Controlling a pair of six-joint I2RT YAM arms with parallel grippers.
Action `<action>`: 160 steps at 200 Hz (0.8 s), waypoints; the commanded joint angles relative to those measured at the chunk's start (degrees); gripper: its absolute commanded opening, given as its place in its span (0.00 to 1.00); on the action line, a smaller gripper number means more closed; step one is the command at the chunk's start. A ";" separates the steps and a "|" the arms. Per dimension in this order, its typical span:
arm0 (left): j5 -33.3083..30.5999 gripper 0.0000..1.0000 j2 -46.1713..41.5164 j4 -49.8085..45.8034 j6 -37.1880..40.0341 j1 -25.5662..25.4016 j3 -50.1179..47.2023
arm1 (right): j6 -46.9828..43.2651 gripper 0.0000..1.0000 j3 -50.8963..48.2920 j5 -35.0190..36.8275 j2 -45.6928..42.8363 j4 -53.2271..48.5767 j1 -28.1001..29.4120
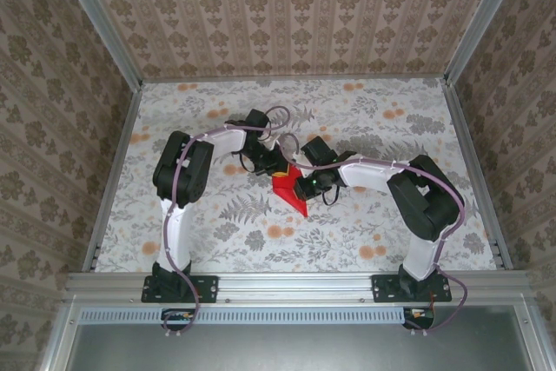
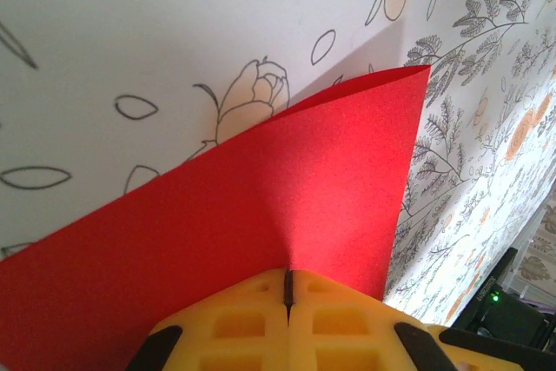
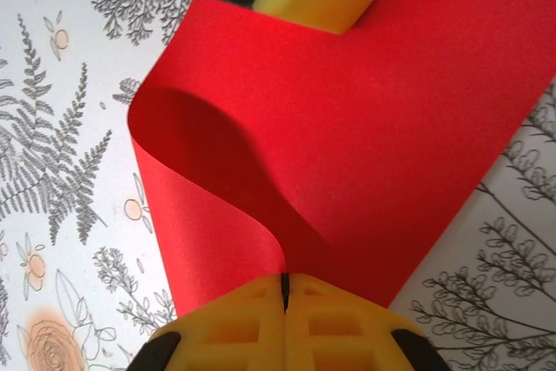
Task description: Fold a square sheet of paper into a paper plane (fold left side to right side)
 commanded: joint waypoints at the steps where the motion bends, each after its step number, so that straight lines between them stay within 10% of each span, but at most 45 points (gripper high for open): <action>1: -2.23 0.04 2.17 -1.58 0.68 -0.65 -0.14 | 0.78 0.00 1.60 1.64 0.90 -1.50 -0.46; 160: -2.38 0.04 2.20 -1.32 0.48 -0.82 -0.40 | 1.04 0.00 2.65 2.99 1.79 -2.33 -0.63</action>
